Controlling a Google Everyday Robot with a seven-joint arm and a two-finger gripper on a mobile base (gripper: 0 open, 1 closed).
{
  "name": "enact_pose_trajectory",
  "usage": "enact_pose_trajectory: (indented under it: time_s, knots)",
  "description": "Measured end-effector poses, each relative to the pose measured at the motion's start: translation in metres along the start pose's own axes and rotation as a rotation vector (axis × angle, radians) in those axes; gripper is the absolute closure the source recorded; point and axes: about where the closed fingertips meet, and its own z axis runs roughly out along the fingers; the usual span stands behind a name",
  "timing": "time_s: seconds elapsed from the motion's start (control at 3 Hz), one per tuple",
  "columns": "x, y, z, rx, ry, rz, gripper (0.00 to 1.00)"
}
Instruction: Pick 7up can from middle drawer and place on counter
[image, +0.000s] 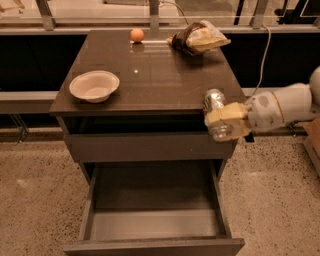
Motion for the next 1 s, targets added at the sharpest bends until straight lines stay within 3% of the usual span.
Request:
enact_pose_trajectory:
  time_s: [0.33,1.0]
  knots:
    - [0.038,-0.029,0.008,-0.063,0.005,0.036,1.00]
    - [0.123,-0.063,0.036,-0.215,0.043,0.155,1.00]
